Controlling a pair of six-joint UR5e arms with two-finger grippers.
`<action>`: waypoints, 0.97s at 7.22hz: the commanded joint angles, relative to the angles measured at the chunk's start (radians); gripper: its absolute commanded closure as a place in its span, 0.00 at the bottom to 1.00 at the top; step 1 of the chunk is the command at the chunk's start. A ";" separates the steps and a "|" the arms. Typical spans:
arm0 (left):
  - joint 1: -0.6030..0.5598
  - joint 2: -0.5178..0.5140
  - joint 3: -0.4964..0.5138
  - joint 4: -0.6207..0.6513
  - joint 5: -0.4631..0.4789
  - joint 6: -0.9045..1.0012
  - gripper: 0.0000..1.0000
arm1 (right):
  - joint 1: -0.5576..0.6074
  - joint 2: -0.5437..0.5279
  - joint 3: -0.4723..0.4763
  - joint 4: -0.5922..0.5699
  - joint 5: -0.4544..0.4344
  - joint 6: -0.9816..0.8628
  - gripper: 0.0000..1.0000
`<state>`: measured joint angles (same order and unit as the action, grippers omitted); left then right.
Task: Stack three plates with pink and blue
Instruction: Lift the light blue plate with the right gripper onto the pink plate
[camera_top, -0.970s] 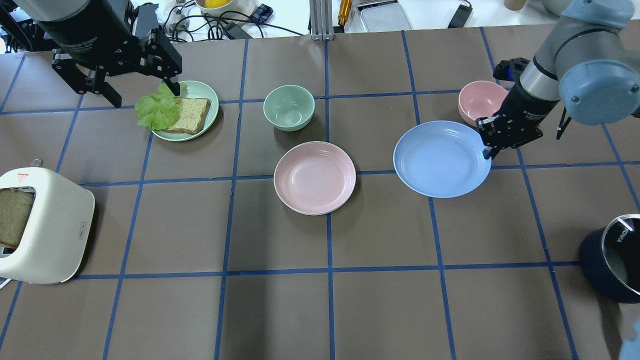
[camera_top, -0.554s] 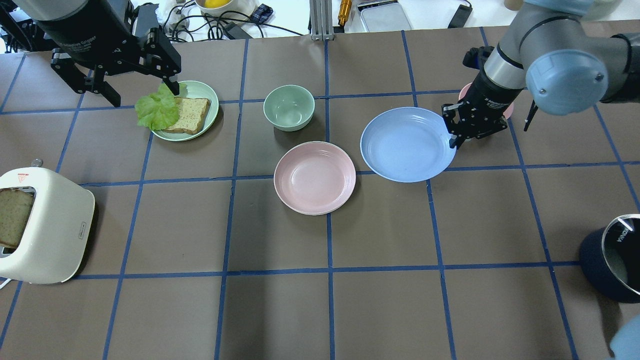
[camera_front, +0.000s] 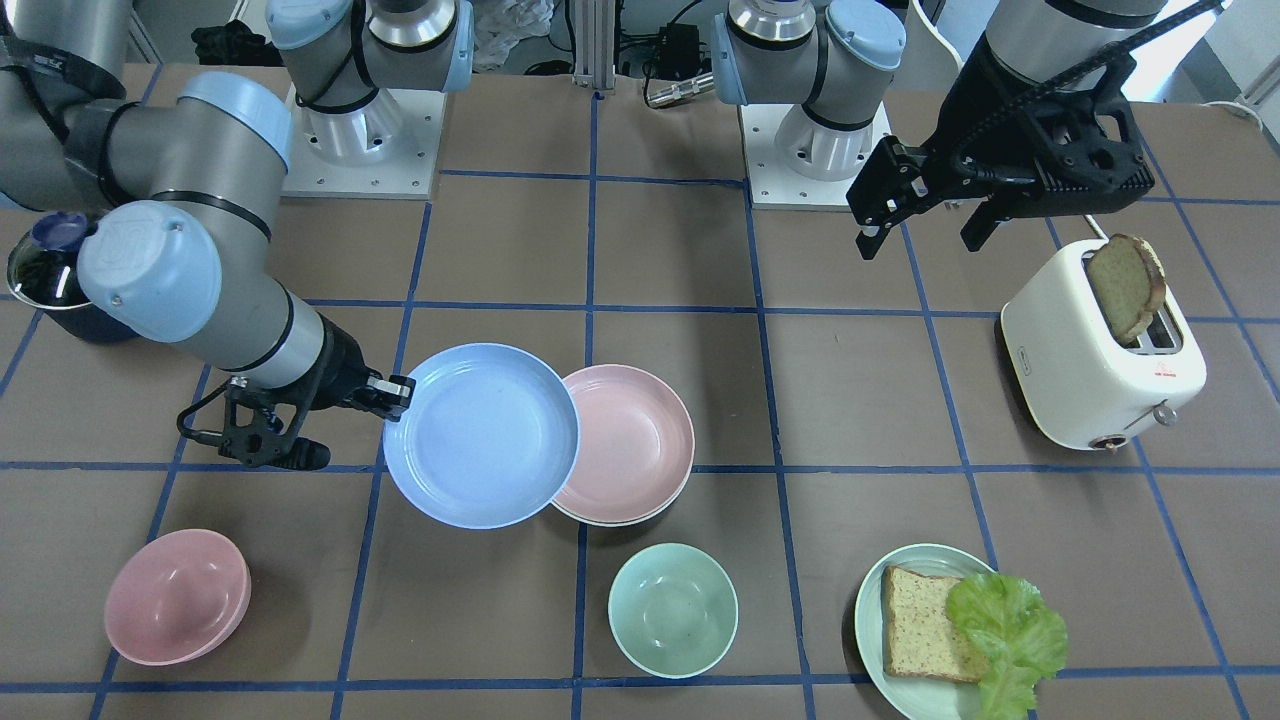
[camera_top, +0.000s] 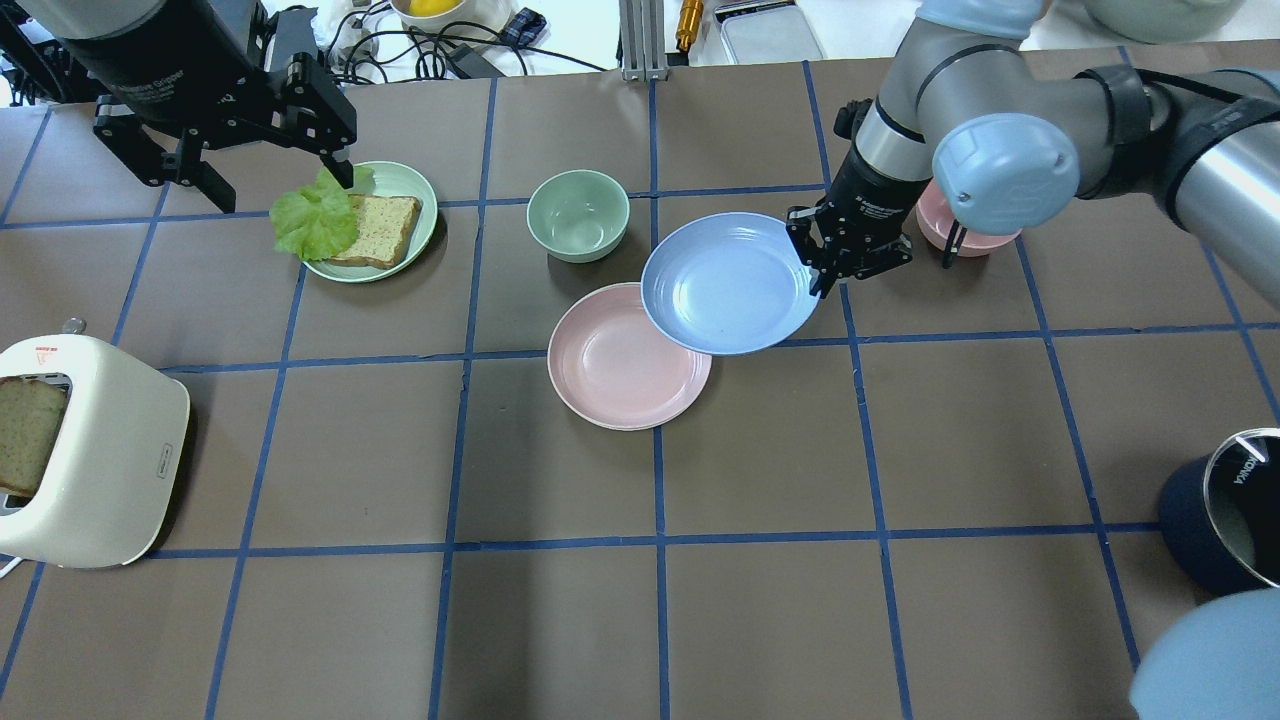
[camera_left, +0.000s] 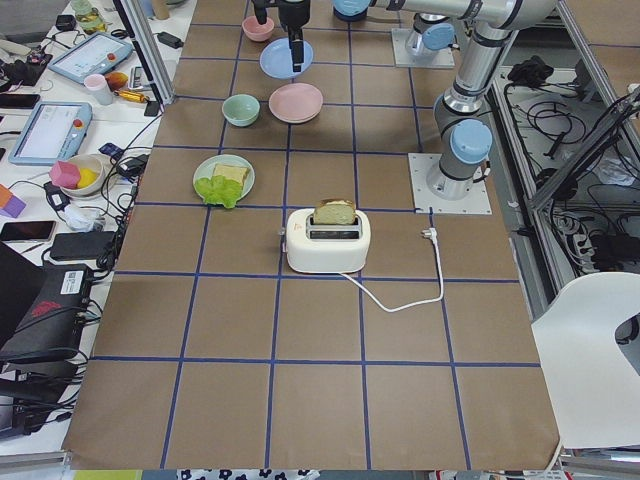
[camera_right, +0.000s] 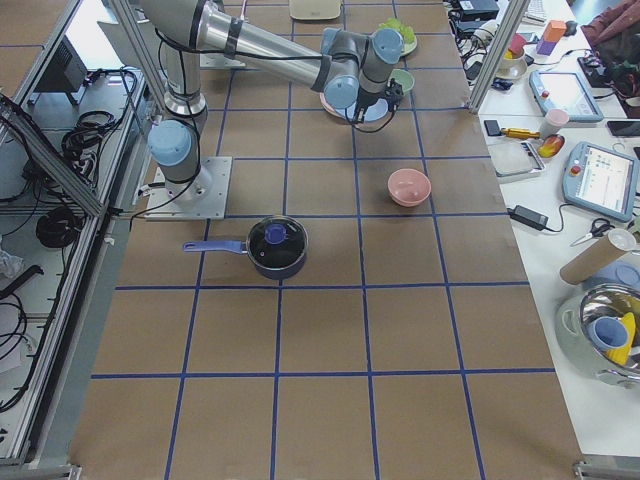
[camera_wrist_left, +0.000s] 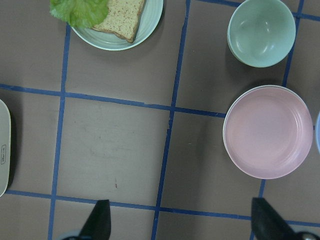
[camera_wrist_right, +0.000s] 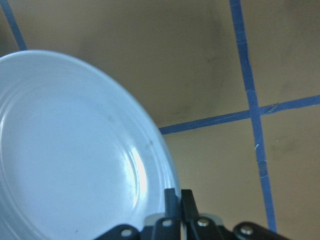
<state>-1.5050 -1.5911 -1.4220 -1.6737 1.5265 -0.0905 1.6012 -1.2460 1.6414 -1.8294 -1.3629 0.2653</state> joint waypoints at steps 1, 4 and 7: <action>0.000 -0.003 0.000 0.002 -0.003 0.000 0.00 | 0.072 0.039 -0.025 -0.036 -0.001 0.107 1.00; 0.000 -0.003 0.000 0.003 -0.005 0.000 0.00 | 0.123 0.056 -0.017 -0.056 -0.004 0.155 1.00; 0.000 -0.009 0.002 0.005 -0.006 0.000 0.00 | 0.177 0.069 -0.011 -0.080 -0.013 0.196 1.00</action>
<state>-1.5048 -1.5968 -1.4206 -1.6695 1.5207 -0.0905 1.7554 -1.1814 1.6282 -1.9006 -1.3720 0.4464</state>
